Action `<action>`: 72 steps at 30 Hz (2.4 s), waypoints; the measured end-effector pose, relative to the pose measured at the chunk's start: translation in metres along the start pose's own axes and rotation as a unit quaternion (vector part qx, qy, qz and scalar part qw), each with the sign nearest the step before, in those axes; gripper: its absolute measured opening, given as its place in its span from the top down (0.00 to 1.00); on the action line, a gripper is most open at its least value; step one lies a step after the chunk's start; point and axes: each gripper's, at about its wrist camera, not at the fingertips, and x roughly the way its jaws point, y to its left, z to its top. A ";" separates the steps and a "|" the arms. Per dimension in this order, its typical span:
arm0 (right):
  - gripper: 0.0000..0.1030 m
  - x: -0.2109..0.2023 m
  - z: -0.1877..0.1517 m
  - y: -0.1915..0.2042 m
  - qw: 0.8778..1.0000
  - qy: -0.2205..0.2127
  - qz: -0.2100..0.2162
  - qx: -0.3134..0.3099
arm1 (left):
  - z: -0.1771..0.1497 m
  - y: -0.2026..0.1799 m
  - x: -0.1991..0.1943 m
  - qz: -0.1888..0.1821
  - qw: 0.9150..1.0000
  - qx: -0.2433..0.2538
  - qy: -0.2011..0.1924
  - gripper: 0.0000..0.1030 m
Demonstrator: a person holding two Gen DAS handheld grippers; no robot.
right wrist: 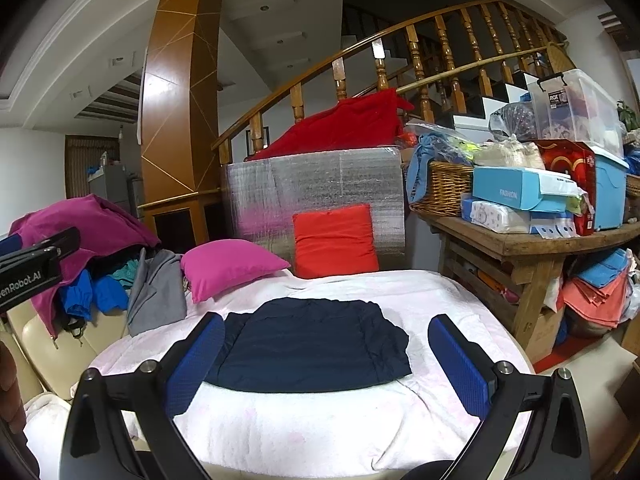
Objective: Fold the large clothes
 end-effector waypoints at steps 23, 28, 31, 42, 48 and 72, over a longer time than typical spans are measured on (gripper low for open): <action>0.00 0.003 0.003 -0.003 1.000 -0.001 0.004 0.009 | 0.002 0.002 -0.003 0.006 1.000 -0.001 -0.005 0.01; 0.00 0.003 0.002 -0.001 1.000 0.002 0.002 0.009 | 0.002 0.002 -0.003 0.006 1.000 -0.001 -0.004 0.01; 0.00 0.004 0.002 0.000 1.000 0.004 0.002 0.009 | 0.002 0.002 -0.003 0.006 1.000 0.000 -0.003 0.01; 0.00 0.000 0.001 0.006 1.000 -0.006 0.006 0.011 | -0.001 0.012 -0.002 0.010 1.000 -0.006 -0.001 0.01; 0.00 0.001 0.002 0.008 1.000 -0.006 0.008 0.012 | -0.001 0.014 -0.002 0.010 1.000 -0.008 -0.002 0.01; 0.00 0.041 -0.019 0.021 0.999 0.033 -0.009 0.006 | -0.025 0.004 0.047 0.010 0.999 -0.002 0.048 0.01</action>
